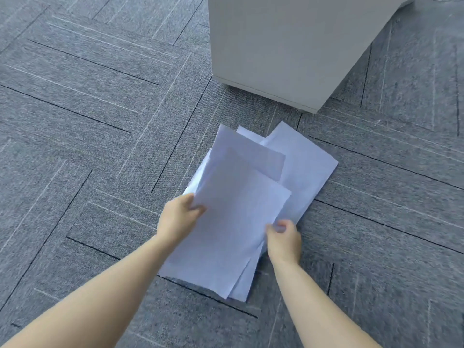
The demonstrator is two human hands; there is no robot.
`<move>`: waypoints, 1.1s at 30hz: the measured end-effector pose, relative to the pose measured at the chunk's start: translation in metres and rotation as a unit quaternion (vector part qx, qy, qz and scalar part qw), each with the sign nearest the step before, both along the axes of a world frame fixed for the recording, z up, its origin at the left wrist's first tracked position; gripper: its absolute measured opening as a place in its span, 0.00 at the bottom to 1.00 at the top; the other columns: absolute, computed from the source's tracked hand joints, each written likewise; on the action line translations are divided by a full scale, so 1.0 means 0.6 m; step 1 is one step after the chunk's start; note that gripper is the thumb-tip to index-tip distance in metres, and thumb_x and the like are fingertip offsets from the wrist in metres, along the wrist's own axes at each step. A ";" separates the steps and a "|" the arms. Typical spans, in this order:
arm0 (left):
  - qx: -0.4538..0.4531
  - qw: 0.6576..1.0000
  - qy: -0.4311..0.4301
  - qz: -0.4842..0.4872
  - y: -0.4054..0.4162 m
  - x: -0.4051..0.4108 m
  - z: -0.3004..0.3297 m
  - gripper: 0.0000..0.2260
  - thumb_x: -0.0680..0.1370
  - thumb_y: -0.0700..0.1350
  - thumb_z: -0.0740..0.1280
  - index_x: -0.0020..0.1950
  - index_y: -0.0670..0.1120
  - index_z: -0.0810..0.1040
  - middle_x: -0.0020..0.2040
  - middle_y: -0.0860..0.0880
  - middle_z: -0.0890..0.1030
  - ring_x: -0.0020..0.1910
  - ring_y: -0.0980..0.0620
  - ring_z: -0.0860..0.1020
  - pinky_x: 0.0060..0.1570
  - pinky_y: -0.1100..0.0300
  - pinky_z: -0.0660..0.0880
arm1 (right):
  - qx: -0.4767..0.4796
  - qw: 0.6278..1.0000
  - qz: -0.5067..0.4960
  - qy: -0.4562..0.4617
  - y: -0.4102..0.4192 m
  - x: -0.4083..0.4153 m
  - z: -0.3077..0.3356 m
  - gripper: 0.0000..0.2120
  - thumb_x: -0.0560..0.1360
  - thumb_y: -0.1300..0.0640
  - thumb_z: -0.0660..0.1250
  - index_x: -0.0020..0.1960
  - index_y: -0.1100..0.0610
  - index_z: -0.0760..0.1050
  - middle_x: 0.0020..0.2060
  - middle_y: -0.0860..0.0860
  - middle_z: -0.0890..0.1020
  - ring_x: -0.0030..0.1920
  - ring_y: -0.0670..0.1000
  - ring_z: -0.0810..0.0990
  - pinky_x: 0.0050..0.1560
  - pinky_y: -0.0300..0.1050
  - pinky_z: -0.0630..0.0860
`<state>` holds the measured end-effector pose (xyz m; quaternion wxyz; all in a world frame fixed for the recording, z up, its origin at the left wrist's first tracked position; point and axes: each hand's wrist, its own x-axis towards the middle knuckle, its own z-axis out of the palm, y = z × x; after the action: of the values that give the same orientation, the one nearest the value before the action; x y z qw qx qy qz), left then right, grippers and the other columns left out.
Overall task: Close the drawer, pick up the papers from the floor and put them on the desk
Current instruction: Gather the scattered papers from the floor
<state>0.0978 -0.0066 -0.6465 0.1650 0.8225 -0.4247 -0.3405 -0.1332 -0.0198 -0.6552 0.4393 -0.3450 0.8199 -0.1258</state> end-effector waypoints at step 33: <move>-0.025 0.933 0.337 0.122 -0.017 0.057 0.464 0.16 0.61 0.38 0.76 0.48 0.43 0.82 0.39 0.47 0.87 0.35 0.49 0.84 0.36 0.56 0.83 | 0.048 0.937 -0.055 -0.340 -0.060 0.042 0.399 0.25 0.62 0.57 0.81 0.56 0.64 0.79 0.50 0.59 0.86 0.47 0.59 0.86 0.53 0.56 0.81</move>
<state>0.1317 -0.0167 -0.3683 0.3592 0.7003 -0.2488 -0.5645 -0.1080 -0.0557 -0.4159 0.7005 -0.2138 0.6443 -0.2201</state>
